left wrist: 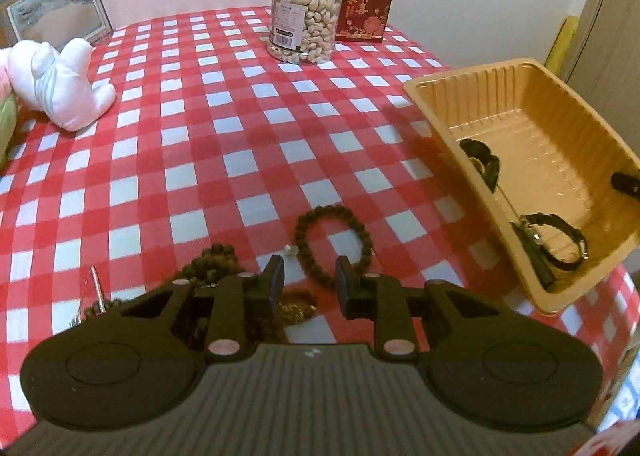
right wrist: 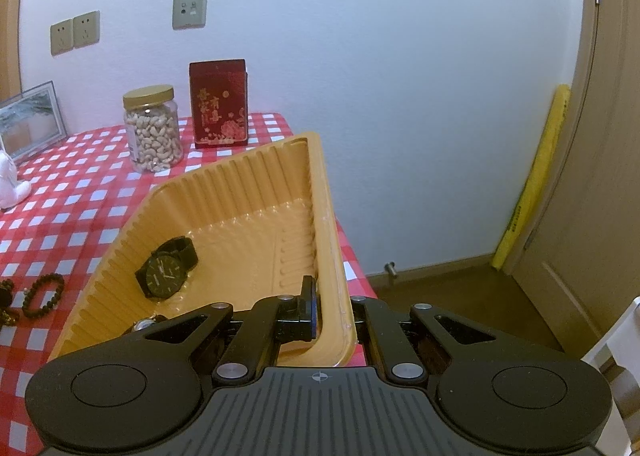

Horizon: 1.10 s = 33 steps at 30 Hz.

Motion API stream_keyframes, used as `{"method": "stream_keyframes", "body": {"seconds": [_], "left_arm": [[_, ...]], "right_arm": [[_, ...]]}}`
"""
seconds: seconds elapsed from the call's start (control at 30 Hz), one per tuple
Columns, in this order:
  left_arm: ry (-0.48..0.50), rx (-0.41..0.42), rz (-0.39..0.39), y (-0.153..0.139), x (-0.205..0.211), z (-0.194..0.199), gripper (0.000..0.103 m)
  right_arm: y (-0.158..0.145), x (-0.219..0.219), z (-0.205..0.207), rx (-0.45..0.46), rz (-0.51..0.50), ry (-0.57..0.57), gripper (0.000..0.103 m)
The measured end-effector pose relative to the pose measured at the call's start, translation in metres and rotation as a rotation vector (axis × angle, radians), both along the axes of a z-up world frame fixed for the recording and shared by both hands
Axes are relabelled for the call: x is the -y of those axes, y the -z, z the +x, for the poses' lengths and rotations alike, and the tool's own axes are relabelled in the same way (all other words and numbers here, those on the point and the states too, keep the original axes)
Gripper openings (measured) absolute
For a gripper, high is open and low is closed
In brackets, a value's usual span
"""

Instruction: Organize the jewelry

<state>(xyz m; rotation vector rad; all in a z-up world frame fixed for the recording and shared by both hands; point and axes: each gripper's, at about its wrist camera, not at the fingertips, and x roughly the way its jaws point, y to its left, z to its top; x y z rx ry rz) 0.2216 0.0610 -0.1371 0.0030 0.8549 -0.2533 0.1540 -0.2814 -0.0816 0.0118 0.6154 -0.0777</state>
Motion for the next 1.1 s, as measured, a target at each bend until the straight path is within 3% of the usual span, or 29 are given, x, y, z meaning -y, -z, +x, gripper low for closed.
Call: {"method": "stream_keyframes", "body": {"seconds": [0.17,0.4,0.8,1.1], "left_arm": [[0.026,0.004,0.072,0.007,0.000,0.015,0.023],[0.050,-0.009,0.087,0.014,0.002,0.028,0.013],[0.064,-0.010,0.060,0.021,-0.002,0.032,0.005],[0.051,0.012,0.042,0.012,-0.002,0.022,0.005]], "right_arm": [[0.000,-0.001,0.000,-0.002,-0.001,0.002,0.004],[0.001,0.000,0.001,-0.008,0.002,0.008,0.004],[0.003,0.000,0.003,-0.013,0.000,0.012,0.005],[0.003,0.001,0.003,-0.013,0.001,0.011,0.005]]}}
